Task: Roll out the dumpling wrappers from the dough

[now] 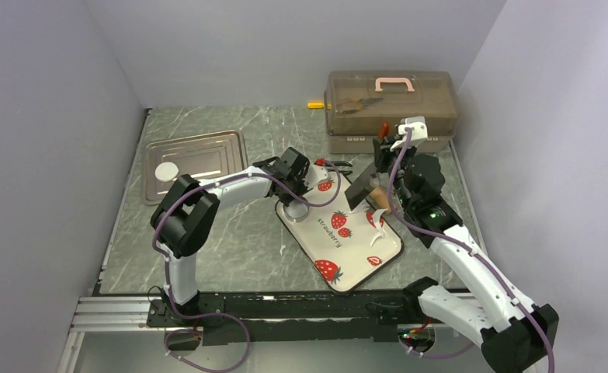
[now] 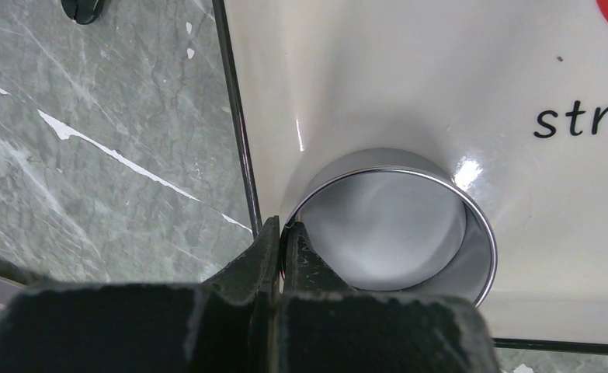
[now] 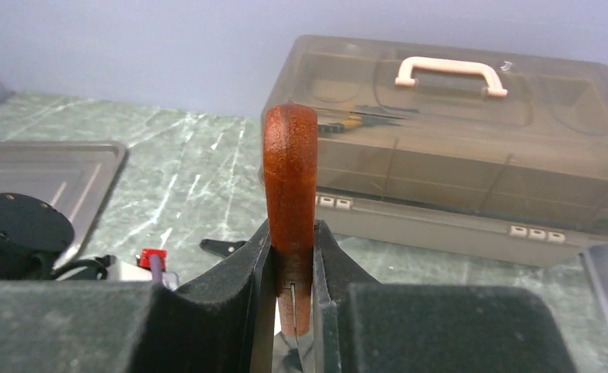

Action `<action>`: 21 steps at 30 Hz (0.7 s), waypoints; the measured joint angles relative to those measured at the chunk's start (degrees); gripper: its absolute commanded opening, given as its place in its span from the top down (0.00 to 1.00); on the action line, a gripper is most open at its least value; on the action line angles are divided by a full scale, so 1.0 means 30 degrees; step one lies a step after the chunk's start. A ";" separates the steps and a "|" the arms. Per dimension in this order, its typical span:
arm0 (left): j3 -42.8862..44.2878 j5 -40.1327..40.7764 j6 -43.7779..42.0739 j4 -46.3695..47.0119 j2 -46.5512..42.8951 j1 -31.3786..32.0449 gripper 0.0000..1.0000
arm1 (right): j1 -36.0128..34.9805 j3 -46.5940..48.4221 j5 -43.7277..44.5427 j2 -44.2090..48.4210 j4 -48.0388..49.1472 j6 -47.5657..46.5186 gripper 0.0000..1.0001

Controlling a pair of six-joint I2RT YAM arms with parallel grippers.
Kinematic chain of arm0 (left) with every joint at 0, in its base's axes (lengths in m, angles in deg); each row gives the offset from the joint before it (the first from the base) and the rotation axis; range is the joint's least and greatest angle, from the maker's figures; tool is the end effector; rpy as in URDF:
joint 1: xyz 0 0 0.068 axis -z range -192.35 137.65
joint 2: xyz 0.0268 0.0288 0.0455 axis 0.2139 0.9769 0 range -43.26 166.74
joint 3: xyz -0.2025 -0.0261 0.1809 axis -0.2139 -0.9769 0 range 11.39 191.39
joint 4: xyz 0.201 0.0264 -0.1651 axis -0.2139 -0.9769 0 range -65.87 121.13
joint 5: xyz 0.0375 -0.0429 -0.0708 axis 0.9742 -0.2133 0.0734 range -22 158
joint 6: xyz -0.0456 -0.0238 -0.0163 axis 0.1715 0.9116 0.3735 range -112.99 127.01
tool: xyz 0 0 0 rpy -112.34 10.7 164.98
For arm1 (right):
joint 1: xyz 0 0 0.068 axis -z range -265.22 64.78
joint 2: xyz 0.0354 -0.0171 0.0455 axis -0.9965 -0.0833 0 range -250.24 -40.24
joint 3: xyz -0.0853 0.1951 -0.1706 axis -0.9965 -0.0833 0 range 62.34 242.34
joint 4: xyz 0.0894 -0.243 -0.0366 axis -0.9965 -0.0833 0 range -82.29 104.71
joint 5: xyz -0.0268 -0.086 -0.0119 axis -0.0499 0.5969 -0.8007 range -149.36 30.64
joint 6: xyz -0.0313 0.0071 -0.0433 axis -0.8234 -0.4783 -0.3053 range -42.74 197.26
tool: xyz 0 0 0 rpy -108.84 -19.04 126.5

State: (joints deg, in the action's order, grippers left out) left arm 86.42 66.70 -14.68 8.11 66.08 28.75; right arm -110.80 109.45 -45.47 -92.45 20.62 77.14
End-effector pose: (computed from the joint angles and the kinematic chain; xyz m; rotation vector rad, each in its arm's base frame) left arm 0.3029 -0.2654 0.1818 1.3509 2.1971 -0.1564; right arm 0.1985 0.0857 0.3617 -0.1578 1.5512 0.1619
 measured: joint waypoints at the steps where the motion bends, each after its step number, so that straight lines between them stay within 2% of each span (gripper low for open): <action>1: 0.0007 -0.0007 0.0000 -0.0007 0.0000 0.0000 1.00 | 0.0000 -0.0029 -0.0117 -0.0095 0.0226 0.0357 1.00; 7: 0.0073 -0.0102 0.0000 -0.0131 0.0007 0.0000 1.00 | 0.0029 -0.2922 -0.0918 -0.1945 0.3883 0.1741 1.00; 11: 0.0073 -0.0124 -0.0007 -0.0131 0.0007 0.0000 1.00 | 0.0678 -0.3752 -0.0743 -0.2965 0.4386 0.2142 1.00; 18: 0.0073 -0.0131 -0.0007 -0.0131 0.0007 0.0000 1.00 | 0.0852 -0.3701 0.1617 -0.1107 0.2732 0.0233 1.00; 21: 0.0073 -0.0138 -0.0007 -0.0131 0.0007 0.0000 1.00 | 0.0903 -0.3570 0.1719 -0.0291 0.1814 -0.0306 1.00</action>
State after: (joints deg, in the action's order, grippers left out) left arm 86.64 66.29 -14.71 7.72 66.10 28.75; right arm -108.09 98.74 -40.31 -93.32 26.06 76.23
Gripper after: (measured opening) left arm 0.022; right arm 0.187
